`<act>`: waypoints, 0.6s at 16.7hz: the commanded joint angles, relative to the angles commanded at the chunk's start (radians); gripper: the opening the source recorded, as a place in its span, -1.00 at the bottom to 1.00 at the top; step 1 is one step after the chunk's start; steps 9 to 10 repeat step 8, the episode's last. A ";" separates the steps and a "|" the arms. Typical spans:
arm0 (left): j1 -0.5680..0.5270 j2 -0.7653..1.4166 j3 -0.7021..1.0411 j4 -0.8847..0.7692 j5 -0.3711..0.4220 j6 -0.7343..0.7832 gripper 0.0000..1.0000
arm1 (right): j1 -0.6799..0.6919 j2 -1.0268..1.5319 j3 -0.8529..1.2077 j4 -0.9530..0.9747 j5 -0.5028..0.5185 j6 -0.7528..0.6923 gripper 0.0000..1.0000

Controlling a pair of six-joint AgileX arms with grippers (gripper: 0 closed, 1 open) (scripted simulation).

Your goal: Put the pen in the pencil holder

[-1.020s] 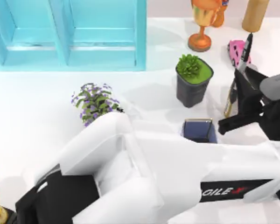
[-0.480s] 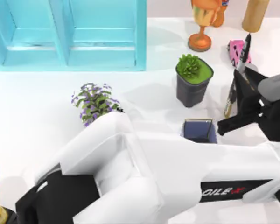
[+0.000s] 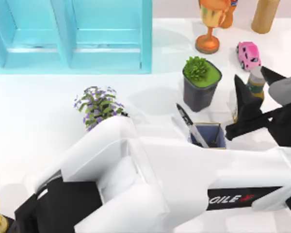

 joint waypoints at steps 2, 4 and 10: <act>0.000 0.000 0.000 0.000 0.000 0.000 0.96 | 0.000 0.000 0.000 0.000 0.000 0.000 1.00; 0.000 0.000 0.000 0.000 0.000 0.000 1.00 | 0.000 0.000 0.000 0.000 0.000 0.000 1.00; 0.000 0.000 0.000 0.000 0.000 0.000 1.00 | 0.000 0.000 0.000 0.000 0.000 0.000 1.00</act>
